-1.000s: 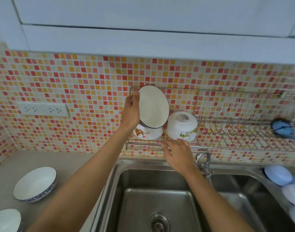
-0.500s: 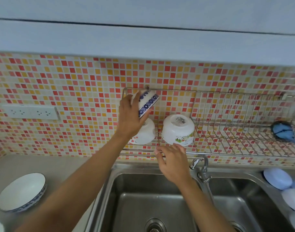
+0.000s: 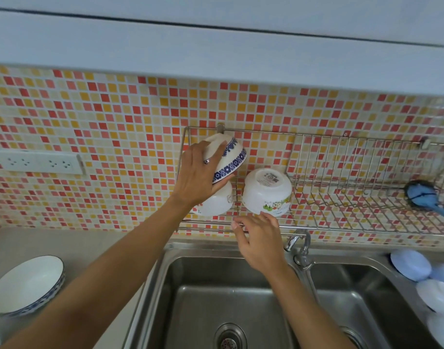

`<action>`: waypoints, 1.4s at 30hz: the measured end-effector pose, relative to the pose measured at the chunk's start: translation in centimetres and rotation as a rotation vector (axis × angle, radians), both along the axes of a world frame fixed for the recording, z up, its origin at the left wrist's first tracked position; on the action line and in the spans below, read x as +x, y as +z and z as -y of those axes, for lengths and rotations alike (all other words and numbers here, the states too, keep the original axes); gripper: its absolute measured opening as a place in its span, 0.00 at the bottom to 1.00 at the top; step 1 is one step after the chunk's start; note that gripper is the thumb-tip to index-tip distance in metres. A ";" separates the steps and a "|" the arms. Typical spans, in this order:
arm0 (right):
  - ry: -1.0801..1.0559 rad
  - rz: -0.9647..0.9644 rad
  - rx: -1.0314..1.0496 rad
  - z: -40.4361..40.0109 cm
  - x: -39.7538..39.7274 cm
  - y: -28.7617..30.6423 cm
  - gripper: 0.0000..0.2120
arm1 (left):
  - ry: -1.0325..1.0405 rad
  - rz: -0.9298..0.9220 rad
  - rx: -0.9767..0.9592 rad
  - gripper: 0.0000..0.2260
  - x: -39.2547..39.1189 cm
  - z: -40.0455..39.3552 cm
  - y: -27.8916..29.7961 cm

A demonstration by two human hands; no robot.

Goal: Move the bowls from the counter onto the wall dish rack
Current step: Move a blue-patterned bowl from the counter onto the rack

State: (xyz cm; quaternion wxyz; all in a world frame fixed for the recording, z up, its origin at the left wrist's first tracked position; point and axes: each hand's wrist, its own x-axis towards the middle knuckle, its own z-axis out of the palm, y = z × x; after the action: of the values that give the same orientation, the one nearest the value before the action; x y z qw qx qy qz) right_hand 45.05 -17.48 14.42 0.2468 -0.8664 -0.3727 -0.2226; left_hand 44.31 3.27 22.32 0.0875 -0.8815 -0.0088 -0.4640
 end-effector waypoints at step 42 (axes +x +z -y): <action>-0.174 0.003 -0.257 -0.2 0.4 0.5 0.40 | -0.019 -0.635 0.192 0.30 -1.1 -0.2 -2.8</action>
State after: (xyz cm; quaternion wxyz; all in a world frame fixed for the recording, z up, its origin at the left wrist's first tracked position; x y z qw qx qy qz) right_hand 45.46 -17.30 14.92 0.1132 -0.9196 -0.3218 -0.1949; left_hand 43.17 3.45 19.49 0.1644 -0.9698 0.0710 -0.1657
